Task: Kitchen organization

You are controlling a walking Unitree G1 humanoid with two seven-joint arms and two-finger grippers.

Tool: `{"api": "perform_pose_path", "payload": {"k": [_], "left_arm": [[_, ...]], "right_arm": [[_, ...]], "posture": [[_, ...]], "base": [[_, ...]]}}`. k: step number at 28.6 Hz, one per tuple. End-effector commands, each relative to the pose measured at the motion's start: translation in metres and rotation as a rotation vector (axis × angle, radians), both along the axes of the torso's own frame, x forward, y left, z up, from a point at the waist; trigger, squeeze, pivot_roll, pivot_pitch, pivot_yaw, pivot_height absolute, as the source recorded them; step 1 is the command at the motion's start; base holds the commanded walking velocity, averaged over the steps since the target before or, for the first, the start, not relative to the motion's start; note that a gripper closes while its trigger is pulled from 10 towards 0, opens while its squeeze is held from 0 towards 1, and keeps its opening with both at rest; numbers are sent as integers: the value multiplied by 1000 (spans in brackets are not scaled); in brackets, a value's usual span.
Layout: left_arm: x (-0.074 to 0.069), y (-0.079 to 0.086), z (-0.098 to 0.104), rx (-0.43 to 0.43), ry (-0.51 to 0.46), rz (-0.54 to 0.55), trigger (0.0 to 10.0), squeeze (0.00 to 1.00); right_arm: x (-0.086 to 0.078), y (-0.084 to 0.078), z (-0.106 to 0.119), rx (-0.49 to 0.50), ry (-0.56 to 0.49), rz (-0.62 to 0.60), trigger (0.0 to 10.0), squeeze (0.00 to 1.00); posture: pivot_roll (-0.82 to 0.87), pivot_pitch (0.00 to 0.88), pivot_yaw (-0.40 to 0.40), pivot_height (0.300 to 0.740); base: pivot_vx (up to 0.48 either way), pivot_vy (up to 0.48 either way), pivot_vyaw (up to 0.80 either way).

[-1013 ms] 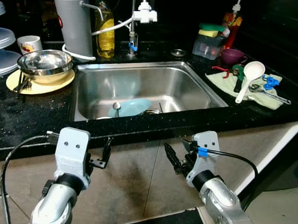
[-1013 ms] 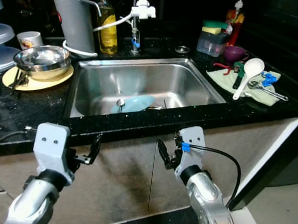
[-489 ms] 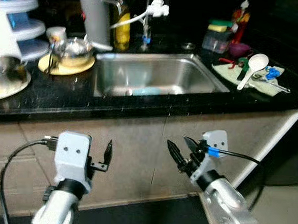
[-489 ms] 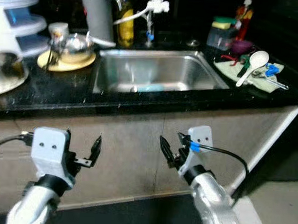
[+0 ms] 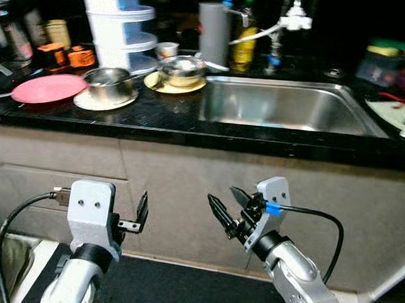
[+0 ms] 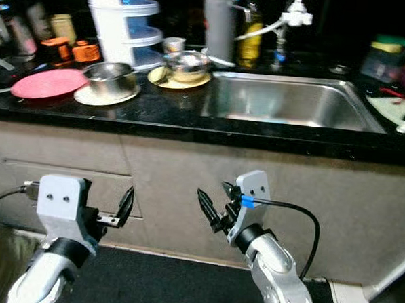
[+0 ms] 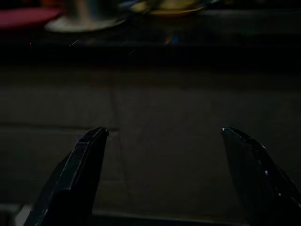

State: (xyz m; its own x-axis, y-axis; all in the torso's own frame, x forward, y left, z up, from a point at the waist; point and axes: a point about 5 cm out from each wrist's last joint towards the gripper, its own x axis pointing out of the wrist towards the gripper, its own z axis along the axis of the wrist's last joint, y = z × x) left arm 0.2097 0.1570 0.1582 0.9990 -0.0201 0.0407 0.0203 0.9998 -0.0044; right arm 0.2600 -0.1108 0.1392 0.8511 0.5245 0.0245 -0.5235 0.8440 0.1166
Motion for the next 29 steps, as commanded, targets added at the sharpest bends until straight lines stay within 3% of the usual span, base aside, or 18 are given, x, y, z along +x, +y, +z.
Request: {"api": "perform_pose_path", "payload": {"k": [1, 7, 15, 29], "left_arm": [[1, 2, -1, -25, -9, -1, 10000, 0], [-2, 4, 1, -24, -30, -3, 10000, 0], [-3, 3, 2, 62, -59, 12, 10000, 0], [-1, -1, 1, 62, -55, -29, 10000, 0]], "right_arm": [[1, 4, -1, -4, -2, 14, 10000, 0], [2, 6, -1, 4, 1, 25, 10000, 0], [2, 8, -1, 10, 2, 39, 10000, 0], [0, 10, 1, 18, -16, 72, 10000, 0]], "posture": [[89, 0, -31, 740], [98, 0, -38, 740], [93, 0, -38, 740], [90, 0, -40, 740]], "base": [[0, 0, 800], [0, 0, 800], [0, 0, 800], [0, 0, 794]]}}
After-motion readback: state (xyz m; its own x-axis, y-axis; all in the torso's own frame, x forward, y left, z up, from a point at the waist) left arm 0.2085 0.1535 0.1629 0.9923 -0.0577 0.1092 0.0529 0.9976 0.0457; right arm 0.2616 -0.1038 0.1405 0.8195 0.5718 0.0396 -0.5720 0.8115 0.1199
